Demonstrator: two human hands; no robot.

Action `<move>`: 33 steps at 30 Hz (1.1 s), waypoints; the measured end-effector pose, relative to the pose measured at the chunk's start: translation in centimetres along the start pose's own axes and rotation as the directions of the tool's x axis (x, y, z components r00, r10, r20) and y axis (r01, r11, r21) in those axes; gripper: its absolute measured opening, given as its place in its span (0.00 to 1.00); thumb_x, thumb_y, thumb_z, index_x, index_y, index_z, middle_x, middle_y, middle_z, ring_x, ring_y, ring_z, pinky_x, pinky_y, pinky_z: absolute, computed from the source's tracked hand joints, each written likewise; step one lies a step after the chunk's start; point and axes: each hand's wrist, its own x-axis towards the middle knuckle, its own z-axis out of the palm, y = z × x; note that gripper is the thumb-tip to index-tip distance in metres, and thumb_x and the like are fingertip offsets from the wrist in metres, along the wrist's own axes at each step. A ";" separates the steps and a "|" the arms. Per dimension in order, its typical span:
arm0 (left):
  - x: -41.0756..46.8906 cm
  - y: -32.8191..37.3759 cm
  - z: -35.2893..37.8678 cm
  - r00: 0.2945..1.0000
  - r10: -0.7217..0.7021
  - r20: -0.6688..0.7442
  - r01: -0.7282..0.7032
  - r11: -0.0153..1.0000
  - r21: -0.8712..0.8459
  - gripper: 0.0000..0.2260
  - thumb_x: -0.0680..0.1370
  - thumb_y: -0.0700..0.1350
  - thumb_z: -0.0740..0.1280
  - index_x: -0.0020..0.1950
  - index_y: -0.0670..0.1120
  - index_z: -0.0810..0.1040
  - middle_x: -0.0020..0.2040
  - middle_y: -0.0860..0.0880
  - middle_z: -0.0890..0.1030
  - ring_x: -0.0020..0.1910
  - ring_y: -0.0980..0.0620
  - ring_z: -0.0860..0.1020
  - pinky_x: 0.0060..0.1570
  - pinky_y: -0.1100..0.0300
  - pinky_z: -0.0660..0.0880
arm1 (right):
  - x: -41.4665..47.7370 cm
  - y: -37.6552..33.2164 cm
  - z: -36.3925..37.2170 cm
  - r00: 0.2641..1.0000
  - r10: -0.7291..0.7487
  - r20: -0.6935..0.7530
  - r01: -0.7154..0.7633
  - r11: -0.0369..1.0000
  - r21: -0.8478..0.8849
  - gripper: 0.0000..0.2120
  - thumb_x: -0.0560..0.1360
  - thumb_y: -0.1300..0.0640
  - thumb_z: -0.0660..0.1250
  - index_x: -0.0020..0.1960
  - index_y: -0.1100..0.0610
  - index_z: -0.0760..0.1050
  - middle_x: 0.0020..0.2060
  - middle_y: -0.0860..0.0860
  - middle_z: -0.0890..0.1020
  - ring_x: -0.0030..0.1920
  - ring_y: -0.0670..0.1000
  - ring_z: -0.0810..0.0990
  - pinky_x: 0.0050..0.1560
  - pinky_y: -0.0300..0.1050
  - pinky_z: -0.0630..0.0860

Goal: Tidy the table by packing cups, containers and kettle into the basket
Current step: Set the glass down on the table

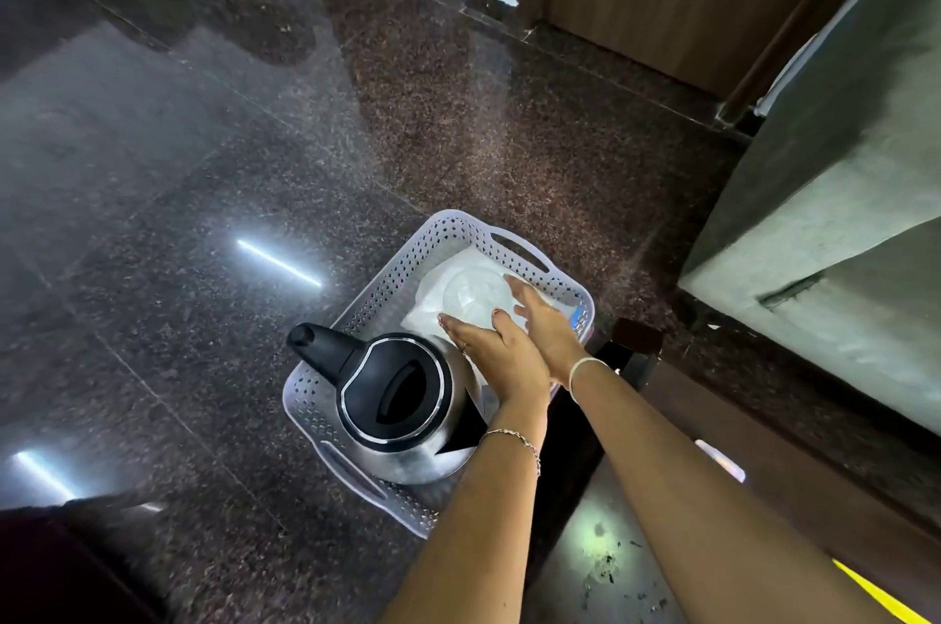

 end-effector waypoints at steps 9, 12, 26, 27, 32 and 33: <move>0.3 0.7 0.7 0.999 -0.001 -0.039 -0.001 0.998 -0.068 0.29 0.81 0.39 0.56 0.79 0.37 0.45 0.79 0.37 0.51 0.79 0.44 0.50 0.76 0.54 0.51 | 2.4 -0.5 0.1 0.995 -0.101 -0.015 0.098 0.990 -0.103 0.24 0.74 0.57 0.67 0.69 0.51 0.66 0.51 0.53 0.79 0.46 0.51 0.75 0.45 0.38 0.65; -0.2 1.0 0.5 0.999 0.023 -0.036 -0.025 0.998 -0.061 0.29 0.81 0.38 0.55 0.79 0.37 0.45 0.79 0.37 0.51 0.79 0.44 0.50 0.76 0.53 0.51 | 1.7 -0.9 -0.2 0.994 -0.108 -0.019 0.107 0.991 -0.080 0.25 0.73 0.57 0.67 0.68 0.51 0.66 0.49 0.52 0.79 0.46 0.52 0.76 0.46 0.41 0.67; -8.1 6.5 -2.0 0.978 0.201 0.045 -0.182 0.944 -0.274 0.22 0.79 0.40 0.56 0.74 0.42 0.65 0.71 0.41 0.70 0.71 0.45 0.68 0.71 0.48 0.65 | -7.0 -6.9 -6.3 0.941 -0.204 -0.271 0.257 0.951 0.175 0.33 0.57 0.52 0.80 0.59 0.43 0.71 0.51 0.44 0.82 0.53 0.46 0.81 0.57 0.54 0.78; -9.1 6.8 -2.3 0.980 0.189 0.064 -0.161 0.937 -0.310 0.21 0.80 0.40 0.57 0.74 0.43 0.67 0.71 0.42 0.71 0.70 0.46 0.70 0.71 0.48 0.66 | -8.3 -7.2 -6.9 0.934 -0.210 -0.290 0.270 0.944 0.188 0.34 0.56 0.51 0.81 0.59 0.43 0.71 0.51 0.44 0.82 0.53 0.46 0.81 0.57 0.54 0.78; -15.0 8.1 -4.1 0.981 0.120 0.155 -0.036 0.890 -0.455 0.16 0.82 0.43 0.59 0.69 0.44 0.74 0.66 0.45 0.77 0.61 0.52 0.77 0.58 0.62 0.75 | -15.5 -7.7 -9.4 0.902 -0.197 -0.385 0.320 0.903 0.286 0.38 0.52 0.50 0.83 0.59 0.45 0.71 0.53 0.45 0.81 0.55 0.46 0.81 0.59 0.53 0.78; -16.3 8.3 -4.5 0.976 0.117 0.185 -0.018 0.886 -0.464 0.14 0.81 0.44 0.61 0.66 0.44 0.76 0.63 0.47 0.80 0.58 0.55 0.79 0.52 0.66 0.75 | -17.1 -7.7 -9.9 0.891 -0.202 -0.406 0.333 0.898 0.286 0.37 0.53 0.51 0.83 0.58 0.44 0.71 0.53 0.44 0.81 0.55 0.46 0.80 0.59 0.53 0.78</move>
